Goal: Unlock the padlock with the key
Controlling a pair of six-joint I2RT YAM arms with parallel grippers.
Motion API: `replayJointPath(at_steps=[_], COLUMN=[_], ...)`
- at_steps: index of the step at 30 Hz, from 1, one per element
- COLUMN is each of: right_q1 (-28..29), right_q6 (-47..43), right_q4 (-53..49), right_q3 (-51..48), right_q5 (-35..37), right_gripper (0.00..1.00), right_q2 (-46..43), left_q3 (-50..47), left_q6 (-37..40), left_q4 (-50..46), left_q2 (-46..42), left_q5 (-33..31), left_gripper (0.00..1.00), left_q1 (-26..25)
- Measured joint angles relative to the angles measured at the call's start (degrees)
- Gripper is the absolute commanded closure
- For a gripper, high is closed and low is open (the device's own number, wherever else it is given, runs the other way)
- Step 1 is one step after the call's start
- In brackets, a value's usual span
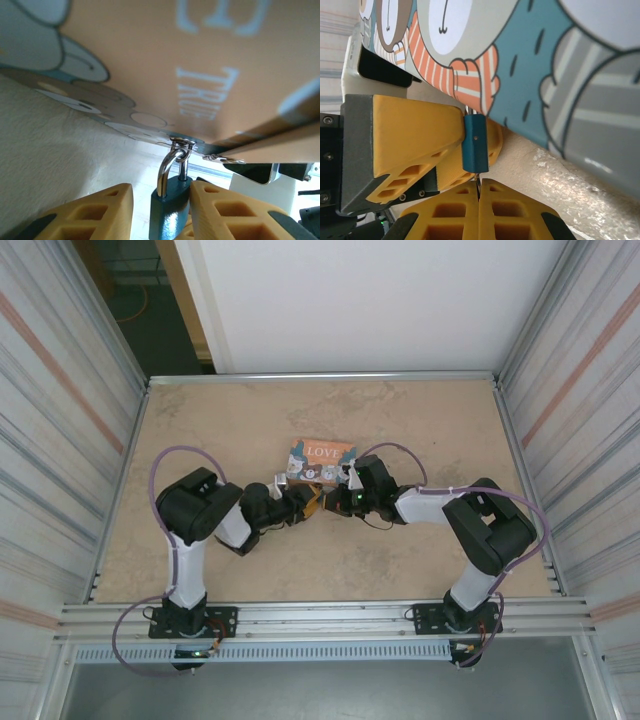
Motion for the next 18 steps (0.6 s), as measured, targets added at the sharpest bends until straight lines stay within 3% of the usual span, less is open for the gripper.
replayJointPath(at_steps=[14, 18], right_q1=[0.00, 0.00], right_q6=[6.19, 6.60], right_q4=[3.41, 3.87], right_q3=[-0.11, -0.83], right_q5=[-1.05, -0.74], right_gripper=[1.00, 0.90], right_q2=[0.00, -0.57], left_q3=[0.90, 0.81], left_q6=[-0.24, -0.13], left_q4=[1.49, 1.55], left_q2=[0.00, -0.02], left_q5=[-0.48, -0.63], left_gripper=[0.80, 0.89], left_q1=[0.00, -0.13])
